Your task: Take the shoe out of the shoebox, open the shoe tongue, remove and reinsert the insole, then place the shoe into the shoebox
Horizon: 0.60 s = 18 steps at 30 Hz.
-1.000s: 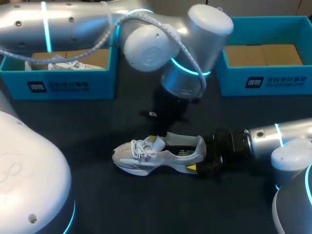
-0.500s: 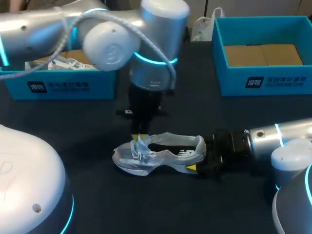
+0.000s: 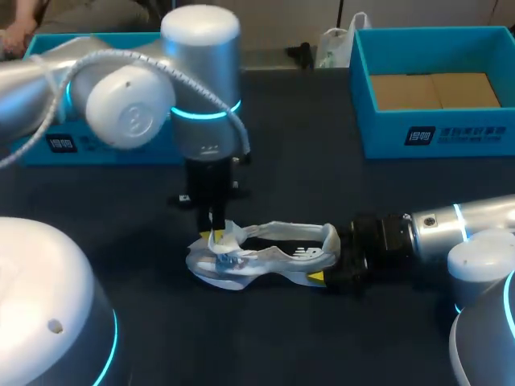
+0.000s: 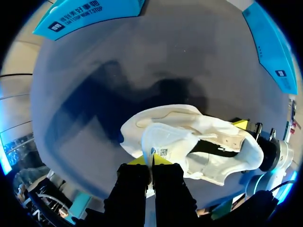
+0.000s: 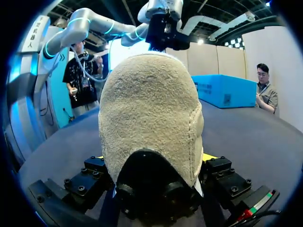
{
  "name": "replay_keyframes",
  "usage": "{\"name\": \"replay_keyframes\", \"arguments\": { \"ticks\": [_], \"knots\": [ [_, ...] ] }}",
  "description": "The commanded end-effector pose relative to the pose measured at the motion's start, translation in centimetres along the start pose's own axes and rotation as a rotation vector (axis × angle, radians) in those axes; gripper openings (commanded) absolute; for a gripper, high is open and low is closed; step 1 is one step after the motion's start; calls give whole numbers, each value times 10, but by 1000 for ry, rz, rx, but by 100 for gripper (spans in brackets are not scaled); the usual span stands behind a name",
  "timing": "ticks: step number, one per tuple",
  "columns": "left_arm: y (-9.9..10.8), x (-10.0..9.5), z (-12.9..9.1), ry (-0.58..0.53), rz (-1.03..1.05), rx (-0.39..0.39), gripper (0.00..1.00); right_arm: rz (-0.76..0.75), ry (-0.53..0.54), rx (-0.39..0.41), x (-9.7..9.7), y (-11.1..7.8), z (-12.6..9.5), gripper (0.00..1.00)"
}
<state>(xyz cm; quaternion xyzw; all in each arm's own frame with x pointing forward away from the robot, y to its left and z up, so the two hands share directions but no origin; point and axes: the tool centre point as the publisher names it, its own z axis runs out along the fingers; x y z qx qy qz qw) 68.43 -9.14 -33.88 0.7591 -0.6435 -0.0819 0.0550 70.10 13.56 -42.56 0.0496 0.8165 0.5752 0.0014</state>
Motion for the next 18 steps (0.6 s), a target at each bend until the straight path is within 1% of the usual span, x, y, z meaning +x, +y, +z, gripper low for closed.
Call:
{"name": "replay_keyframes", "arguments": {
  "ticks": [1, 3, 5, 6, 10, 11, 13, 14, 16, 18],
  "knots": [
    [3, -5, 15, 88, -4, 26, 9, 0, -2, 4, 1, -1, 4, 0],
    [3, -7, 17, 83, -1, 30, 16, 0, -2, 4, 1, -1, 4, 0],
    [2, -9, 17, 71, 1, 38, 26, 0, -2, 4, 1, -1, 4, 0],
    [2, -11, 16, 65, 2, 41, 33, 0, -2, 4, 1, -1, 4, 0],
    [0, -17, 17, 21, 8, 54, 49, 0, -2, 4, 1, -1, 4, 0],
    [0, -18, 18, 15, 3, 61, 56, 0, -2, 4, 1, -1, 4, 0],
    [0, -22, 18, -10, 10, 59, 59, 0, -2, 4, 1, -1, 4, 0],
    [0, -24, 18, -16, 7, 69, 63, 0, -2, 4, 1, -1, 4, 0],
    [0, -28, 15, -27, 14, 66, 63, 0, -2, 4, 1, -1, 4, 0],
    [1, -31, 10, -29, 18, 66, 59, 0, -2, 4, 1, -1, 4, 0]
  ]
}}
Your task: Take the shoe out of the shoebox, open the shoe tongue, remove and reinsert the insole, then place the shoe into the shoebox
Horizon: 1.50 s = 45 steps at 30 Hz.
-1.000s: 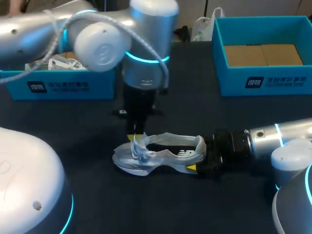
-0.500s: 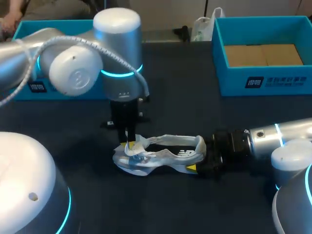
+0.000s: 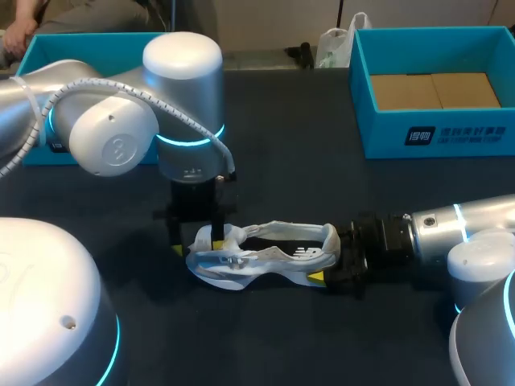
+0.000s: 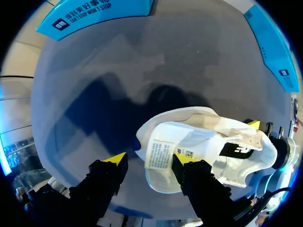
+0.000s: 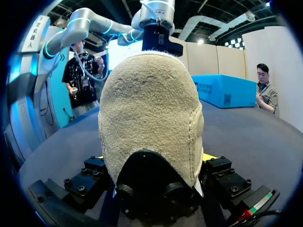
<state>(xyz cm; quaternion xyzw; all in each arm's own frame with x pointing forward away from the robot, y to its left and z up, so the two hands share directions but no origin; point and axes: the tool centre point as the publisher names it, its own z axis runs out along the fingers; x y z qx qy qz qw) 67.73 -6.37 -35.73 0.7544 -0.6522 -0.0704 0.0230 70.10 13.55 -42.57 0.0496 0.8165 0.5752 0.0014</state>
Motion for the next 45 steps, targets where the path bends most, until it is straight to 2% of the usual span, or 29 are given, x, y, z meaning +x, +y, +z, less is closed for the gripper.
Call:
{"name": "replay_keyframes", "arguments": {
  "ticks": [1, 2, 4, 7, 11, 15, 20, 25, 27, 28, 30, 33, 35, 36, 38, 45],
  "knots": [
    [2, -5, -15, -3, 12, 6, 56, 0, -2, 4, 1, -1, 4, 0],
    [3, -5, -19, 2, 17, 9, 51, 0, -2, 4, 1, -1, 4, 0],
    [3, -5, -29, 19, 40, -1, 49, 0, -2, 4, 1, -1, 4, 0],
    [0, 0, -51, 41, 73, 1, 52, 0, -2, 4, 1, -1, 4, 0],
    [0, 9, -81, 54, 157, 9, 50, 0, -2, 4, 1, -1, 4, 0],
    [4, 19, -110, 57, 243, 43, 52, 0, -2, 4, 1, -1, 4, 0],
    [9, 30, -137, 71, 380, 46, 53, 0, -2, 4, 1, -1, 4, 0],
    [8, 45, -150, 39, 552, 47, 47, 0, -2, 4, 1, -1, 4, 0],
    [8, 51, -152, 7, 644, 72, 41, 0, -2, 4, 1, -1, 4, 0],
    [8, 55, -153, 0, 684, 80, 35, 0, -2, 4, 1, -1, 4, 0],
    [9, 62, -156, -14, 769, 92, 0, 0, -2, 4, 1, -1, 4, 0],
    [11, 70, -160, -37, 918, 109, 0, 0, -2, 4, 1, -1, 4, 0],
    [11, 75, -164, -81, 1056, 88, 0, 0, -2, 4, 1, -1, 4, 0],
    [10, 78, -166, -112, 1124, 70, 0, 0, -2, 4, 1, -1, 4, 0],
    [5, 83, -171, -126, 1255, -52, 0, 0, -2, 4, 1, -1, 4, 0],
    [5, 83, -171, -126, 1255, -52, 0, 0, -2, 4, 1, -1, 4, 0]
  ]
}}
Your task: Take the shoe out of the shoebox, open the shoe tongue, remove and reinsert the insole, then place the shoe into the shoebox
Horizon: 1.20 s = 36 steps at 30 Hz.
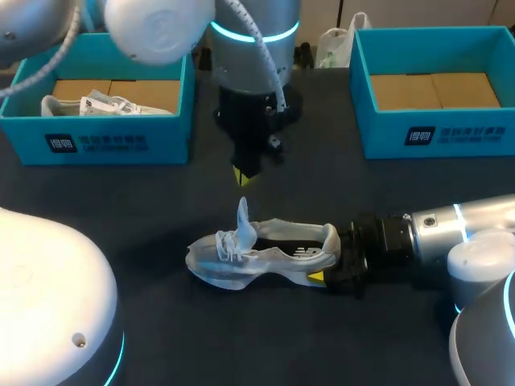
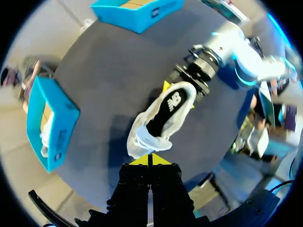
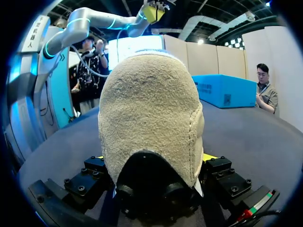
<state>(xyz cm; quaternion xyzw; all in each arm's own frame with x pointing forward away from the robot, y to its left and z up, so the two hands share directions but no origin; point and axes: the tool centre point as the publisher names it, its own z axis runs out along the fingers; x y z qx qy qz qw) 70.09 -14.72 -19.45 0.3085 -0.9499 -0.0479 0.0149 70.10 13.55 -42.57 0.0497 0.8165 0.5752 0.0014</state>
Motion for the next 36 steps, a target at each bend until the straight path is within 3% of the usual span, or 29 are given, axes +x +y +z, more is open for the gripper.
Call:
{"name": "replay_keyframes", "arguments": {
  "ticks": [1, 3, 7, 10, 13, 23, 25, 30, 36],
  "knots": [
    [-11, 0, -2, 4, 177, -122, 0, 0, -2, 4, 1, -1, 4, 0],
    [-11, 0, -2, 4, 177, -122, 0, 0, -2, 4, 1, -1, 4, 0],
    [-10, 7, 9, -23, 404, -59, 0, 0, -2, 4, 1, -1, 4, 0],
    [-15, 10, 19, 33, 583, -47, 0, 0, -2, 4, 1, -1, 4, 0],
    [-20, 12, 32, 112, 788, 30, 0, 0, -2, 4, 1, -1, 4, 0],
    [-20, 12, 32, 112, 788, 30, 0, 0, -2, 4, 1, -1, 4, 0],
    [-24, 28, 43, 37, 820, 72, 0, 0, -2, 4, 1, -1, 4, 0],
    [-41, 52, 73, 83, 864, 119, 0, 0, -2, 4, 1, -1, 4, 0],
    [-44, 54, 76, 92, 854, 106, 0, 0, -2, 4, 1, -1, 4, 0]
  ]
}}
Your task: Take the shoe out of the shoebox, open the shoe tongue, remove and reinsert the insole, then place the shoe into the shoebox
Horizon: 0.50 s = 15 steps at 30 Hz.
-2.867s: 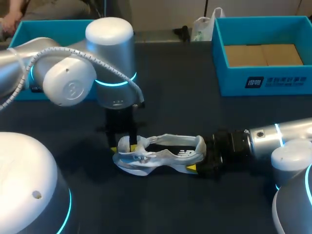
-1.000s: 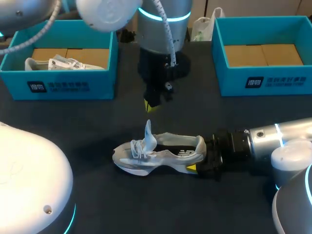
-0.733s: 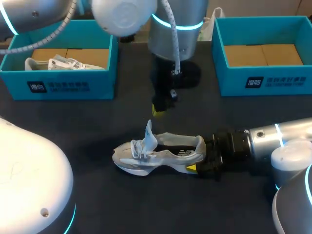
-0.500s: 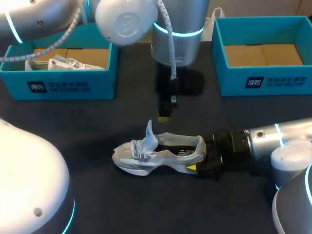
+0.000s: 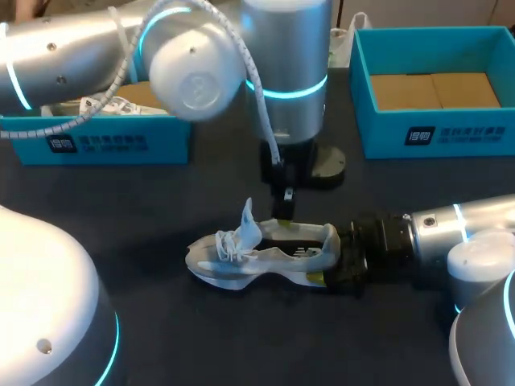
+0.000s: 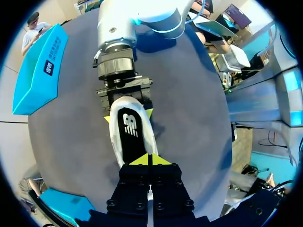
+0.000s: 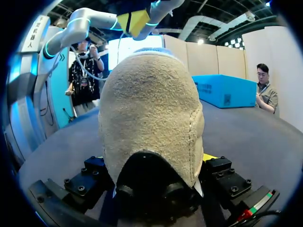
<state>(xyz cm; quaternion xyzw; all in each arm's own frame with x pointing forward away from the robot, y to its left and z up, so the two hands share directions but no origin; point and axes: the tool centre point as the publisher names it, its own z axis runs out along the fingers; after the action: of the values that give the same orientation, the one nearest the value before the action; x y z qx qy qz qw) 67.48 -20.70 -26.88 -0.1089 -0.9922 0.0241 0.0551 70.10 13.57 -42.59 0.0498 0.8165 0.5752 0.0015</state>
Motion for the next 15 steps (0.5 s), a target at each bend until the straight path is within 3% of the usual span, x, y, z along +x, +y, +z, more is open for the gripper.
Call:
{"name": "replay_keyframes", "arguments": {
  "ticks": [1, 7, 9, 15],
  "knots": [
    [0, -5, 5, 9, 2, 4, 0, 0, -2, 4, 1, -1, 4, 0],
    [0, -5, 5, 9, 2, 4, 0, 0, -2, 4, 1, -1, 4, 0],
    [-9, -10, 18, -25, 0, -5, 0, 0, -2, 4, 1, -1, 4, 0],
    [-9, -23, 32, 28, 42, 24, 0, 0, -2, 4, 1, -1, 4, 0]
  ]
}}
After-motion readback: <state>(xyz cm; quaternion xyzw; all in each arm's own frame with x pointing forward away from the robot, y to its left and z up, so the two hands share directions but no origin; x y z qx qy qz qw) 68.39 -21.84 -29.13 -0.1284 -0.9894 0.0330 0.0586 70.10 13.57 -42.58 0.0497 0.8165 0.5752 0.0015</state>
